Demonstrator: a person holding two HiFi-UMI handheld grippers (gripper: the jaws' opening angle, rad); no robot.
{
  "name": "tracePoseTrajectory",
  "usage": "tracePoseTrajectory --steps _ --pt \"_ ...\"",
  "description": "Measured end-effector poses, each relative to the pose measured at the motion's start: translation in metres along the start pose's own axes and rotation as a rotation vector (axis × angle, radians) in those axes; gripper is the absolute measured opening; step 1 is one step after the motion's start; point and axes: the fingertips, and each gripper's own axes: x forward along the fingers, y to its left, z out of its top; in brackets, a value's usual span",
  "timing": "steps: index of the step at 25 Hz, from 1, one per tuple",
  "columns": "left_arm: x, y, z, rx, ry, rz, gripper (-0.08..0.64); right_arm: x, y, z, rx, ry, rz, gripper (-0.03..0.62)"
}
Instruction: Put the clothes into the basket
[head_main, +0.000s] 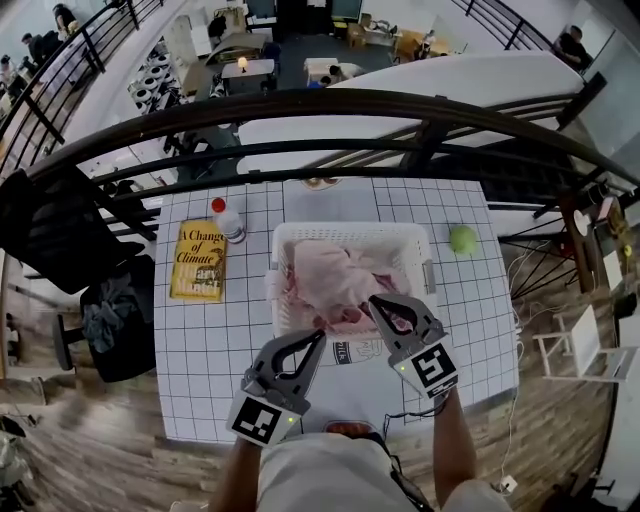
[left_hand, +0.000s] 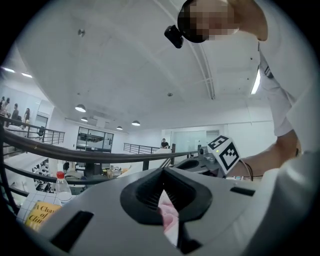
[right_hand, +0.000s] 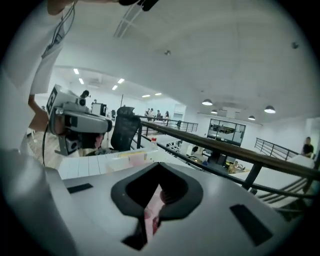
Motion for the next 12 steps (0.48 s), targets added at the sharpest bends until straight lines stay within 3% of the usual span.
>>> tracePoseTrajectory --steps 5,12 --pt "-0.010 -0.003 0.009 0.006 -0.022 0.000 0.000 -0.031 0.018 0.013 0.153 -0.109 -0.042 0.017" --pt "-0.021 -0.009 0.014 0.006 -0.053 -0.017 0.000 -0.058 0.040 0.025 0.229 -0.181 -0.114 0.017"
